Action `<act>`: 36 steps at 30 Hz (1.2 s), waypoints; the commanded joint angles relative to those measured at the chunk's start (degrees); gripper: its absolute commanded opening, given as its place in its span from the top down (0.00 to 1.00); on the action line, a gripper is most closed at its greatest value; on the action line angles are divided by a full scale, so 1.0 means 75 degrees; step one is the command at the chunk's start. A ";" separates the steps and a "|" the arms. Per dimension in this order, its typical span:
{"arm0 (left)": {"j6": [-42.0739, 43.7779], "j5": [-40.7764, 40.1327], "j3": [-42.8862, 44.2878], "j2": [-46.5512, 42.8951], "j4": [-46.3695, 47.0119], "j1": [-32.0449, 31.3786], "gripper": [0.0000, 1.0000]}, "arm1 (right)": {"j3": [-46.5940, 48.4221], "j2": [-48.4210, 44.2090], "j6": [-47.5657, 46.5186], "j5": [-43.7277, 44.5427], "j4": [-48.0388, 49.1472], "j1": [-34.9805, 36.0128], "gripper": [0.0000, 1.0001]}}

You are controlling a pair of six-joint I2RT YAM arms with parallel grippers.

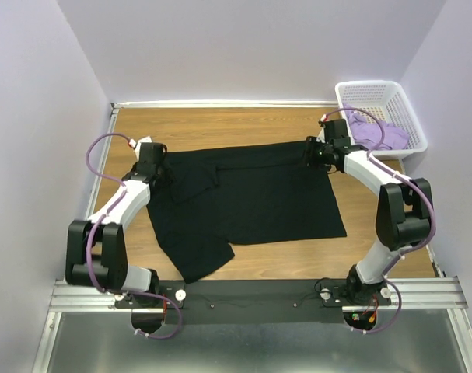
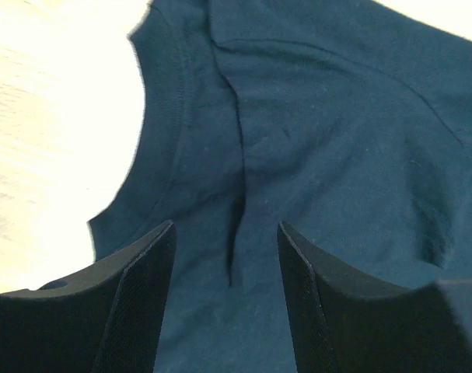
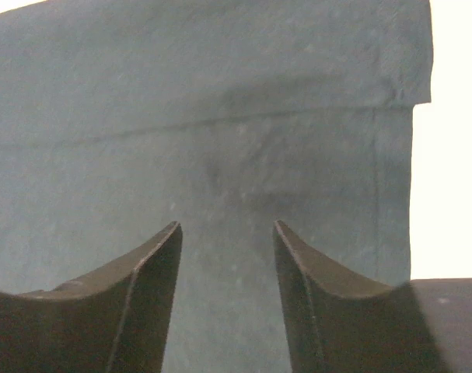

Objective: Fold and stack the t-shirts
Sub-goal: Fold the tshirt

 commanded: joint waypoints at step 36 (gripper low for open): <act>-0.0298 -0.0209 0.4803 0.2767 -0.1446 -0.0035 0.29 | 0.2855 0.1995 0.0034 0.0717 -0.0186 -0.0298 0.14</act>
